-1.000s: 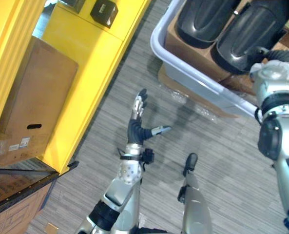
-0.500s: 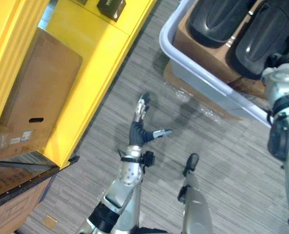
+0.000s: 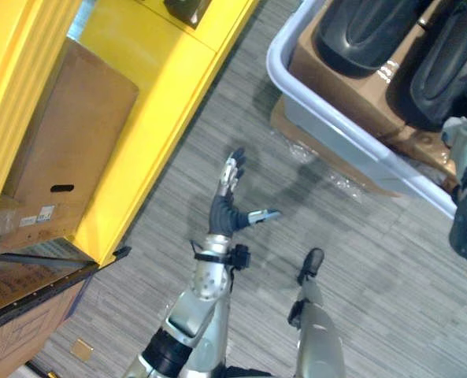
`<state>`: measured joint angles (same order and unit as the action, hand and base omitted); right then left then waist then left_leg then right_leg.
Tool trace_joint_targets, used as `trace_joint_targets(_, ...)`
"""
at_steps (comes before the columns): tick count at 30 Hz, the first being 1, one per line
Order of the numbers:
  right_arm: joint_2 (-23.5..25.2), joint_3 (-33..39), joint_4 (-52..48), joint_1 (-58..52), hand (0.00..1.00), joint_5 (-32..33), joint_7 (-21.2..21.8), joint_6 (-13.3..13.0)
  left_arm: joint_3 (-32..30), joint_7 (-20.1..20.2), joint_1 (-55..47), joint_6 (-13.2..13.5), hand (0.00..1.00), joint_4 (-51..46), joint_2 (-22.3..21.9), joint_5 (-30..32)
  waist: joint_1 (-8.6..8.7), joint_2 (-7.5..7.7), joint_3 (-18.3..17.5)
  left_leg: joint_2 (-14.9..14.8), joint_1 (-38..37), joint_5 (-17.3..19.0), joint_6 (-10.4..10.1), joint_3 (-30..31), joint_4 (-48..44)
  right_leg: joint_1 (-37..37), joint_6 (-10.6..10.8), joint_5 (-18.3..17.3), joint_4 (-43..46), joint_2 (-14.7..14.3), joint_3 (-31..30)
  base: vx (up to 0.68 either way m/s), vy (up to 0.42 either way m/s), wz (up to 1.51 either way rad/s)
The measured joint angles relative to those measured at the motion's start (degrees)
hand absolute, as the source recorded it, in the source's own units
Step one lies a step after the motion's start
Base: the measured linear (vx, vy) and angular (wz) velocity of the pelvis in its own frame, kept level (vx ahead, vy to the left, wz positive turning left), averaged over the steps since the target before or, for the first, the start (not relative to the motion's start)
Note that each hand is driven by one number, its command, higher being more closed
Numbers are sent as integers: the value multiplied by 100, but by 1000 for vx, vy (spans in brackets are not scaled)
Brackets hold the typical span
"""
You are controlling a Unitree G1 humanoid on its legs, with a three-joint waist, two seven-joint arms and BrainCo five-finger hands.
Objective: Walk over and take plastic housings, then place them on the shelf
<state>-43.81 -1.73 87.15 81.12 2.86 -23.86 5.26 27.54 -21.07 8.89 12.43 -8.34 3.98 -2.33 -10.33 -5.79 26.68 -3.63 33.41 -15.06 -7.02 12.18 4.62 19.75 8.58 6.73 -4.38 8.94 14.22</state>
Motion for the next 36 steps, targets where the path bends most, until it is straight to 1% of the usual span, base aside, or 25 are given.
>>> trace_joint_targets(3,0,-4,-174,-145,100,-339,-16,-49,-8,-8,-68,-4,0,-4,-1,4,-17,-3,2,10,-20,-2,2,-1,-1,-19,0,0,7,10,-6,17,21,1)
trace_joint_targets(5,3,-5,-371,-360,100,-610,-124,-110,-42,-29,-65,-3,0,-9,-2,12,-18,-3,2,14,-49,-2,2,-7,-1,-44,0,1,7,15,-12,30,28,0)
trace_joint_targets(7,16,-4,-599,-645,100,-926,-353,-127,-103,-126,-64,-2,0,-9,-2,51,5,-3,2,13,-94,-3,2,-28,-1,-72,0,2,7,18,-25,30,23,-3)
trace_joint_targets(11,63,-3,-1031,-872,100,-1380,-614,-123,-346,-320,-27,8,0,-8,7,113,66,-3,2,-27,-160,-2,2,-156,-1,-55,0,7,30,10,-133,15,17,-16)
trace_joint_targets(13,187,-8,-1309,-920,100,-1703,-670,-120,-492,-452,-22,8,0,-4,21,127,167,-3,2,-59,-217,0,1,-212,0,-45,-1,7,78,0,-197,0,10,-17)
trace_joint_targets(15,225,-5,-1595,-1032,100,-1839,-787,-114,-516,-522,49,8,0,3,67,155,189,-3,2,-83,-270,0,0,-274,0,-48,-3,7,95,-7,-266,3,5,-17)
trace_joint_targets(17,266,5,-1878,-1129,100,-1954,-898,-105,-618,-531,108,8,0,8,77,320,221,-3,2,-92,-327,0,0,-338,0,-53,-5,12,124,-3,-343,1,8,-16)
trace_joint_targets(18,368,4,-2059,-1143,100,-2072,-947,-102,-678,-567,157,11,0,9,129,351,329,-3,2,-97,-364,0,0,-342,0,-79,-5,11,139,-3,-350,-5,10,-10)
trace_joint_targets(19,431,1,-2200,-1148,100,-2195,-990,-102,-731,-588,289,11,0,62,236,351,379,-3,2,-111,-403,1,0,-369,0,-83,-5,11,164,-7,-377,-7,9,-13)
trace_joint_targets(22,545,2,-2409,-1168,100,-2330,-1002,-102,-881,-628,611,10,0,183,362,354,418,-2,2,-132,-503,1,0,-491,0,-85,-8,22,202,-4,-501,-17,8,-19)
trace_joint_targets(24,675,7,-2456,-1185,100,-2397,-1002,-103,-969,-698,954,10,0,387,462,355,505,-2,1,-150,-546,1,1,-533,0,-93,-11,26,220,-9,-542,-22,6,-14)
trace_joint_targets(25,683,7,-2496,-1214,100,-2397,-1002,-103,-994,-702,1082,9,0,481,477,357,509,-2,1,-156,-547,1,1,-543,0,-85,-14,29,220,-14,-551,-18,-1,-9)
trace_joint_targets(30,1019,65,-2578,-1288,100,-2433,-1001,-99,-1063,-744,2100,-48,0,1414,503,359,647,-1,1,-163,-590,-2,3,-641,0,-70,-9,99,207,-11,-659,-16,-1,-9)
trace_joint_targets(32,1164,100,-2619,-1292,100,-2477,-995,-98,-1069,-743,2602,-61,0,1886,516,359,705,-1,1,-171,-602,-3,3,-655,0,-73,-12,110,206,-16,-670,-2,-3,-3)
trace_joint_targets(34,1379,276,-2752,-1297,100,-2590,-987,-96,-1107,-731,3361,-176,0,2640,522,335,816,-1,1,-167,-602,-5,4,-663,0,-72,-4,124,203,-13,-681,0,0,0)
trace_joint_targets(35,1409,277,-2777,-1297,100,-2622,-987,-96,-1110,-728,3554,-213,0,2823,526,327,832,-1,1,-166,-603,-5,4,-669,0,-71,-3,128,199,-12,-686,0,0,0)
trace_joint_targets(36,1459,276,-2815,-1295,100,-2631,-984,-96,-1112,-716,3933,-266,0,3231,532,289,857,-1,1,-168,-605,-5,5,-674,0,-71,-2,132,196,-13,-692,0,0,0)
